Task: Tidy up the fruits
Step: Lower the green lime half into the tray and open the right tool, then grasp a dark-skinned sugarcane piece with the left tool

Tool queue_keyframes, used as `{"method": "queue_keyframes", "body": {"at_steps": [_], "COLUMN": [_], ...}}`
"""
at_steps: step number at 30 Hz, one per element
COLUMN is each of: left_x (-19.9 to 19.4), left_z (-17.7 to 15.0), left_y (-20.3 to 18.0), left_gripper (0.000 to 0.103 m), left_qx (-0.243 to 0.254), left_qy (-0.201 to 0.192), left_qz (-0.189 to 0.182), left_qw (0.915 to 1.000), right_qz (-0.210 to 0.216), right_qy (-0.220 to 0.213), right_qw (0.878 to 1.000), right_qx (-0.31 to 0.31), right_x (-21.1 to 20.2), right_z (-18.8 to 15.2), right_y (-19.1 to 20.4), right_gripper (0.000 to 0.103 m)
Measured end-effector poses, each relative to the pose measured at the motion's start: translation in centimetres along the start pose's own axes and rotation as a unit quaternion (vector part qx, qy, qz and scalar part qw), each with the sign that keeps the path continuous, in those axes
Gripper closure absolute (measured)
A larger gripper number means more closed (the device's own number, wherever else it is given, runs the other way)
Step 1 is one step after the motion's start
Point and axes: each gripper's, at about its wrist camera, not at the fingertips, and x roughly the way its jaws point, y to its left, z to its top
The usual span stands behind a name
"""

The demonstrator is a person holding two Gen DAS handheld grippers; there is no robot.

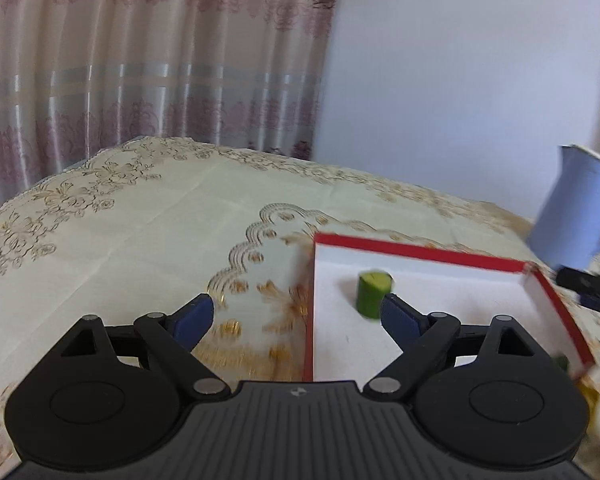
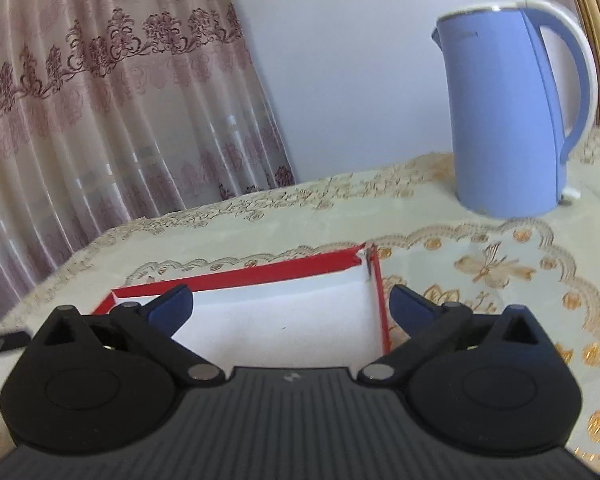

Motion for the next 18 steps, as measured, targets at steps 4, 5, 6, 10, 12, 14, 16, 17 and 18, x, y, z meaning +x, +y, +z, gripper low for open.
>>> {"method": "queue_keyframes", "body": {"at_steps": [4, 5, 6, 10, 12, 14, 16, 17, 18], "left_x": [-2.5, -2.8, -3.0, -3.1, -2.7, -1.9, -1.2, -0.8, -0.4], "left_z": [-2.7, -3.3, -3.7, -5.2, -5.5, -5.7, -5.7, -5.7, -5.7], "left_y": [-0.5, -0.9, -1.2, -2.6, -3.0, -3.1, -3.0, -2.9, -2.7], "left_gripper": [0.012, 0.012, 0.012, 0.012, 0.012, 0.013, 0.018, 0.021, 0.028], "left_qx": [0.058, 0.079, 0.095, 0.145, 0.152, 0.150, 0.143, 0.139, 0.134], "left_qy": [-0.012, -0.010, -0.012, -0.022, -0.016, 0.000, 0.011, 0.017, 0.024], "left_qz": [0.025, 0.026, 0.024, 0.009, -0.012, -0.017, -0.023, -0.028, -0.031], "left_qw": [0.9980, 0.9965, 0.9951, 0.9891, 0.9882, 0.9885, 0.9893, 0.9897, 0.9902], "right_qz": [-0.052, -0.058, -0.054, -0.047, -0.052, -0.060, -0.060, -0.061, -0.059], "right_qy": [0.035, 0.036, 0.031, -0.024, -0.044, -0.046, -0.052, -0.058, -0.068], "right_qw": [0.998, 0.997, 0.997, 0.989, 0.985, 0.982, 0.982, 0.983, 0.984], "right_qx": [-0.010, -0.026, -0.045, -0.136, -0.157, -0.171, -0.171, -0.164, -0.152], "right_x": [1.0, 1.1, 0.9, -1.4, -3.1, -4.8, -6.7, -7.7, -8.6], "right_z": [-0.5, -0.6, -0.9, -1.5, -2.2, -3.2, -4.4, -5.1, -5.8], "right_y": [1.6, 2.0, 2.2, 3.7, 4.3, 4.4, 4.4, 4.3, 3.9], "right_gripper": [0.000, 0.000, 0.000, 0.000, 0.000, 0.000, 0.000, 0.000, 0.000]}}
